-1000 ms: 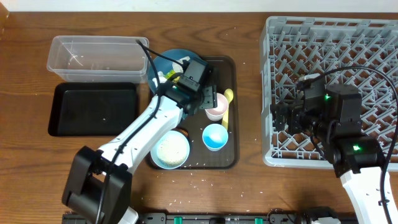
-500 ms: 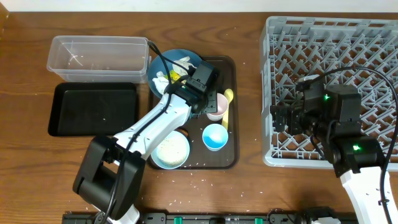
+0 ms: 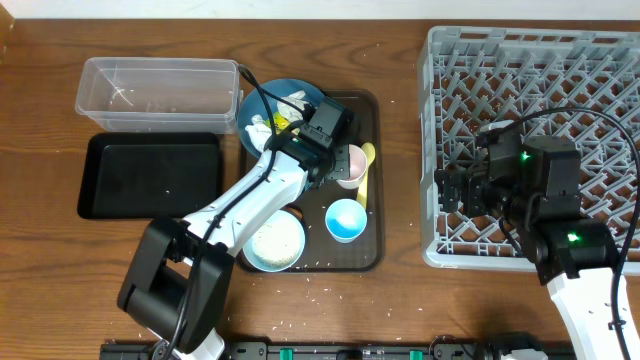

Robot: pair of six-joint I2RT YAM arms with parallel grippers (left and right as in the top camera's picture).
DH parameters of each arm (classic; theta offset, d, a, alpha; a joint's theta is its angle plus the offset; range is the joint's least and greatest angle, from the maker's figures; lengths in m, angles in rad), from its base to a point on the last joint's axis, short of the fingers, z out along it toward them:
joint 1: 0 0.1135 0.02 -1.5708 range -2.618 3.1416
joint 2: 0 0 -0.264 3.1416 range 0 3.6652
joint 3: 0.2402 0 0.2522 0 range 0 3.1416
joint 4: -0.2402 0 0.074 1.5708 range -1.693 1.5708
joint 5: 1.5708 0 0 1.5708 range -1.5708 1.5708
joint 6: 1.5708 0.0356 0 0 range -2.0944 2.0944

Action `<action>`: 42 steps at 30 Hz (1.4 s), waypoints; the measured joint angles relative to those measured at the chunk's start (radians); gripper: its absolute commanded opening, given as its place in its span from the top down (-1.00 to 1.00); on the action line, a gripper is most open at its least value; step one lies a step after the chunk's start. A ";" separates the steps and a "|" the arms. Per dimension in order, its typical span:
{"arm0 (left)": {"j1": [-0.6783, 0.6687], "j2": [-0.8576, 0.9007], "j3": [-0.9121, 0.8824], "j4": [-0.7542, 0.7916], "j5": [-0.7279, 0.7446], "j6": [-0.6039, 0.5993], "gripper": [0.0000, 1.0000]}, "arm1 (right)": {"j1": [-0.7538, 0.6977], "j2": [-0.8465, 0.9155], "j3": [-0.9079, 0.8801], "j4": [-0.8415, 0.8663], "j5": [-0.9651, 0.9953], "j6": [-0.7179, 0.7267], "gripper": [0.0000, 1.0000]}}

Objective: Sort waste into correct bins and load items into the dishwasher rack
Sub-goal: 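Lift the pink cup and hand it to the right gripper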

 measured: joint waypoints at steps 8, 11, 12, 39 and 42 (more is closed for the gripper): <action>0.006 0.001 0.000 -0.002 0.019 0.000 0.88 | 0.000 0.000 0.000 0.003 0.000 0.000 -0.96; 0.040 -0.008 0.000 -0.018 0.081 0.000 0.88 | 0.000 0.000 0.000 0.034 0.000 0.006 -0.95; 0.065 -0.019 0.000 -0.029 0.113 0.000 0.88 | 0.000 0.000 0.000 0.051 0.000 0.015 -0.94; 0.432 -0.255 0.012 -0.065 1.207 0.008 0.88 | 0.003 0.317 0.010 0.787 -0.832 0.122 -0.84; 0.432 -0.255 0.012 -0.066 1.232 0.008 0.88 | 0.021 0.335 0.010 0.823 -0.878 0.132 -0.88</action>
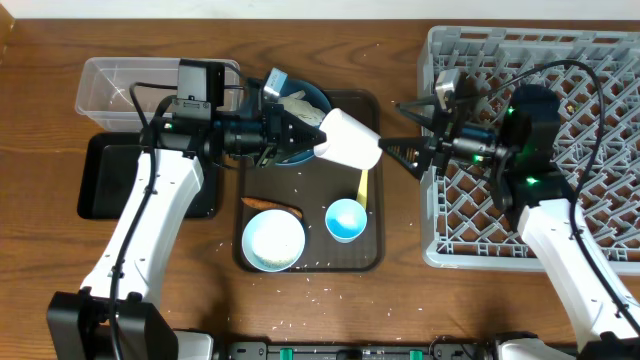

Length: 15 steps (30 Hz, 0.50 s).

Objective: Sort waste into correct bins and load items into the dishwasher rack
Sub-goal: 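Lift the pink cup and hand it to the right gripper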

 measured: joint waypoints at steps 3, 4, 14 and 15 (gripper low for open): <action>0.002 0.000 0.000 0.001 0.008 0.000 0.88 | 0.045 0.005 0.000 0.042 -0.031 0.001 -0.89; 0.002 0.000 0.000 0.000 0.016 0.000 0.88 | 0.064 0.005 0.000 0.053 -0.037 0.002 -0.88; 0.000 0.000 0.000 0.001 0.060 -0.005 0.88 | 0.151 0.030 0.000 0.068 -0.036 0.006 -0.65; 0.000 0.000 0.000 0.001 0.060 -0.005 0.88 | 0.152 0.035 0.000 0.073 -0.037 0.007 -0.61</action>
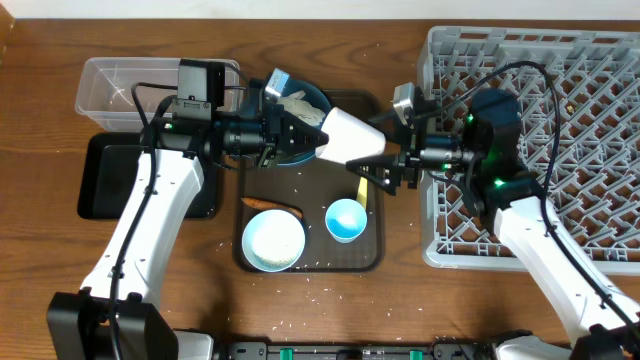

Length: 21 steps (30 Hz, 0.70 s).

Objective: Sort waste into correct bins and load items into the dishwasher rack
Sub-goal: 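Lift the pink cup and hand it to the right gripper, then carry the pink cup with the right gripper and place it in the rack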

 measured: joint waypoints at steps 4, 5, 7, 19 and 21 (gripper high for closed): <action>0.002 0.000 0.000 0.001 0.000 -0.003 0.88 | 0.004 0.003 0.000 0.036 0.000 0.003 -0.47; 0.002 0.000 0.000 0.001 0.001 -0.003 0.88 | 0.005 0.003 0.000 0.043 0.000 0.005 -0.47; 0.001 0.000 0.000 0.000 0.003 -0.003 0.88 | 0.006 0.004 0.000 0.063 0.000 0.012 -0.44; 0.000 0.000 0.000 0.000 -0.025 -0.002 0.66 | -0.077 0.004 0.000 0.148 -0.018 0.150 -0.22; -0.001 0.000 0.000 0.000 -0.061 0.002 0.48 | -0.134 0.004 0.000 0.147 -0.014 0.192 -0.15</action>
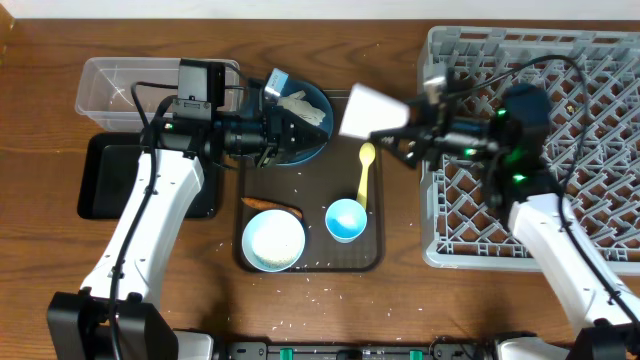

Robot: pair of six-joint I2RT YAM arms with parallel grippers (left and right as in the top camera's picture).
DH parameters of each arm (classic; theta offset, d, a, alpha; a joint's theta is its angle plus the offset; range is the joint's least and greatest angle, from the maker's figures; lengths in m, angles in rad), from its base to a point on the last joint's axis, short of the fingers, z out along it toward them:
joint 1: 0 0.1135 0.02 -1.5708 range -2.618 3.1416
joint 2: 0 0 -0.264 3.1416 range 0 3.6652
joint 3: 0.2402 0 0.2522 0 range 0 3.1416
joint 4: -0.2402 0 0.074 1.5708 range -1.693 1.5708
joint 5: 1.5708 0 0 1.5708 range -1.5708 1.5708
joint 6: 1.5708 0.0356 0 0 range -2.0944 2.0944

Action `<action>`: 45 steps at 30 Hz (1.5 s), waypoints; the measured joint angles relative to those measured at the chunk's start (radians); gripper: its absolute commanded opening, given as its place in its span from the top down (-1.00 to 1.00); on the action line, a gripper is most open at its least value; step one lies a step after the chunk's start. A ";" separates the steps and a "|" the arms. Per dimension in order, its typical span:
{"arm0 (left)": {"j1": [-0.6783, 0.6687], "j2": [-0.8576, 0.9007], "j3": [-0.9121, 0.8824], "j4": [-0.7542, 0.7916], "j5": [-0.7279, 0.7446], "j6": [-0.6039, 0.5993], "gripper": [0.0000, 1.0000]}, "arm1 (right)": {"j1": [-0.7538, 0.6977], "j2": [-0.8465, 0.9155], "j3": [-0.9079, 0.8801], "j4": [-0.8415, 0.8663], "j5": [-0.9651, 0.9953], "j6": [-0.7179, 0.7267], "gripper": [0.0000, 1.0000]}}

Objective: Sort waste into correct bins and load items into the dishwasher rack
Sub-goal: 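Carry the pink cup with the right gripper and place it in the rack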

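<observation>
My right gripper (400, 128) is shut on a white cup (371, 110) and holds it in the air over the tray's back right corner, beside the grey dishwasher rack (600, 250). Empty and open, my left gripper (303, 135) hangs over the blue plate (316, 100), which holds scraps of waste. On the dark tray (312, 262) lie a yellow spoon (365, 172), a small blue bowl (346, 220), a pale bowl (273, 241) and an orange scrap (272, 205).
A clear plastic bin (150, 90) stands at the back left with a black bin (110, 175) in front of it. The rack fills the right side of the table. Crumbs lie scattered on the wood in front of the tray.
Both grippers met at the cup over the tray. Now the left one has let go, and the right one holds the cup further right and back, nearer the rack.
First my left gripper was down at the cup on the tray while the right arm waited at the rack. Then the left held the cup up, tilted, with the right reaching in. The right closed in on the cup, and now holds it alone.
</observation>
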 measured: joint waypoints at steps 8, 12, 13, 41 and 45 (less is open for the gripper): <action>0.000 0.000 0.000 -0.032 -0.246 0.021 0.40 | -0.182 -0.004 0.001 -0.179 0.043 0.105 -0.11; 0.000 0.000 0.000 -0.105 -0.455 0.029 0.40 | -0.241 -0.040 0.010 -0.494 0.172 0.068 -0.16; 0.000 0.000 0.000 -0.127 -0.514 0.029 0.40 | -0.248 -0.055 0.017 -0.590 0.222 0.045 -0.17; 0.000 0.000 0.000 -0.290 -1.048 0.098 0.40 | -0.189 0.074 0.431 -1.741 1.133 -0.150 -0.22; 0.000 0.000 0.000 -0.293 -1.054 0.101 0.39 | -0.185 0.125 0.431 -1.738 1.135 -0.151 -0.22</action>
